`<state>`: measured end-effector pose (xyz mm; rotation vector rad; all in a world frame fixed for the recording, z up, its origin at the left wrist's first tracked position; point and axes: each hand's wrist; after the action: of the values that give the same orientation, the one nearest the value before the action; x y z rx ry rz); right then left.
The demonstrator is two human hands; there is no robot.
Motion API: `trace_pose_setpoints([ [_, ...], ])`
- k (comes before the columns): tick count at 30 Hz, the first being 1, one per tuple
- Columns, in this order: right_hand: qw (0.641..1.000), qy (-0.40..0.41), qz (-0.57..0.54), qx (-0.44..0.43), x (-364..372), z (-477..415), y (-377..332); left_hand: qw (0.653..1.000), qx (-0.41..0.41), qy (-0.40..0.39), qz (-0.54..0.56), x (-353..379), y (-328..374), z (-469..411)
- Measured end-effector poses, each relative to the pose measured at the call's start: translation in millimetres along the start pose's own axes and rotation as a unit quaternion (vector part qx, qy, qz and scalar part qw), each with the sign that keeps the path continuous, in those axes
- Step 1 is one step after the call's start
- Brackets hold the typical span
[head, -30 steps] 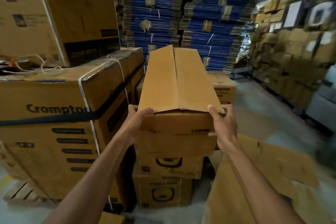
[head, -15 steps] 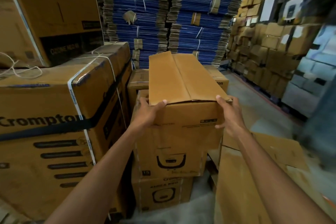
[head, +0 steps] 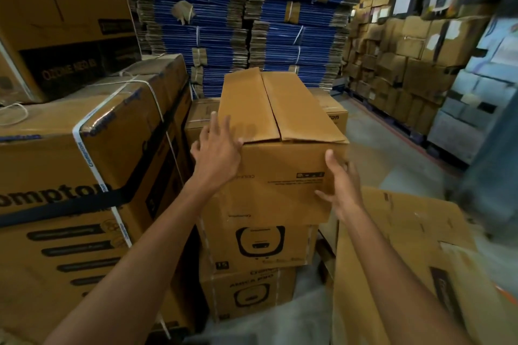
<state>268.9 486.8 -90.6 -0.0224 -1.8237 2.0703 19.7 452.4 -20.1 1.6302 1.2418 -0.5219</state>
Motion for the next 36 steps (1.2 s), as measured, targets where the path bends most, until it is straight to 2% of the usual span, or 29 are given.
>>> trace_pose_setpoints([
  [2, 0.999, 0.046, -0.02, 0.015, -1, 9, 42, 0.996, 0.086, -0.009, -0.022, 5, 14, 0],
  [4, 0.996, 0.082, -0.021, 0.029, 1, 20, 82, 0.99, 0.129, -0.038, -0.051, 15, 26, -2],
  [6, 0.989, 0.108, -0.042, 0.087, 2, 27, 109, 0.979, 0.168, -0.043, -0.105, 23, 36, -6],
  [7, 0.982, 0.103, -0.062, 0.143, 3, 28, 120, 0.974, 0.186, -0.036, -0.128, 26, 40, -10],
  [9, 0.958, 0.043, -0.128, 0.251, 7, 33, 137, 0.963, 0.209, -0.02, -0.166, 31, 44, -16],
  [11, 0.94, -0.021, -0.187, 0.286, 17, 32, 146, 0.96, 0.213, -0.017, -0.183, 36, 45, -21],
  [14, 0.923, -0.051, -0.245, 0.292, 34, 28, 149, 0.96, 0.205, -0.005, -0.19, 42, 42, -20],
  [19, 0.882, -0.041, -0.348, 0.314, 43, 20, 161, 0.965, 0.177, 0.006, -0.193, 45, 36, -11],
  [26, 0.871, -0.068, -0.357, 0.331, 50, 20, 158, 0.968, 0.163, 0.001, -0.191, 44, 37, -4],
  [32, 0.889, -0.049, -0.335, 0.308, 55, 23, 149, 0.965, 0.176, -0.04, -0.19, 33, 58, -15],
  [36, 0.922, -0.014, -0.316, 0.222, 62, 32, 121, 0.964, 0.189, -0.037, -0.186, 16, 78, -35],
])
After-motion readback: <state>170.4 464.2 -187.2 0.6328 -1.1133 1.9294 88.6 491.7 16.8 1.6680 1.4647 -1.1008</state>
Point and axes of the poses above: each hand's wrist, its own z-axis away from the middle knuckle, its own x-axis out of the palm, y = z × x, and after that the axes turned 4 degrees about y, right-handed
